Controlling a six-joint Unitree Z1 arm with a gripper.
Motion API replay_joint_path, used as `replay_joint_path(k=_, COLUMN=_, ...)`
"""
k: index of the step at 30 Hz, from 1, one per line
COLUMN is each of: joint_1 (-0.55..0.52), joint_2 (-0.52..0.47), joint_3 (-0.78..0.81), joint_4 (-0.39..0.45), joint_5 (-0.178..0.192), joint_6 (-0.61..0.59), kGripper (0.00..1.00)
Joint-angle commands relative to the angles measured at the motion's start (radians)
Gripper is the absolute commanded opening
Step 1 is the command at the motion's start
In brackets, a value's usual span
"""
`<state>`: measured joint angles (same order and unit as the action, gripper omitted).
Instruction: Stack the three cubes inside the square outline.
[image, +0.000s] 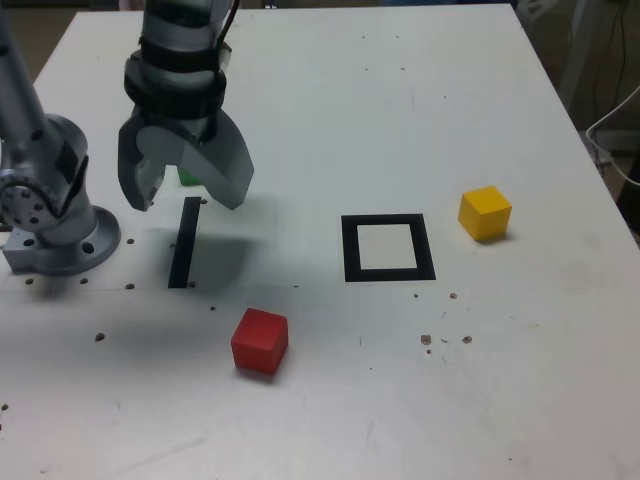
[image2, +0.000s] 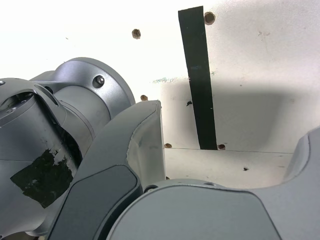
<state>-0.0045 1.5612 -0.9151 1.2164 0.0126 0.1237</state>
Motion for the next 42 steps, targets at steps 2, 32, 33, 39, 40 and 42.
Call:
replay_joint_path(k=2, joint_1=0.001, joint_2=0.004, joint_3=0.002, joint_4=-0.001, joint_5=0.001, joint_6=0.003, kGripper=0.93)
replay_joint_path(k=32, joint_1=-0.411, joint_2=0.046, joint_3=-0.197, joint_4=0.011, joint_5=-0.095, joint_6=-0.259, kGripper=0.92)
replay_joint_path(k=33, joint_1=-0.431, joint_2=0.058, joint_3=-0.207, joint_4=0.010, joint_5=-0.095, joint_6=-0.274, kGripper=0.92)
replay_joint_path(k=39, joint_1=-0.548, joint_2=0.155, joint_3=-0.278, joint_4=-0.011, joint_5=-0.093, joint_6=-0.354, kGripper=0.91)
replay_joint_path(k=40, joint_1=-0.564, joint_2=0.170, joint_3=-0.288, joint_4=-0.017, joint_5=-0.089, joint_6=-0.365, kGripper=0.91)
replay_joint_path(k=42, joint_1=-0.591, joint_2=0.198, joint_3=-0.308, joint_4=-0.031, joint_5=-0.078, joint_6=-0.385, kGripper=0.91)
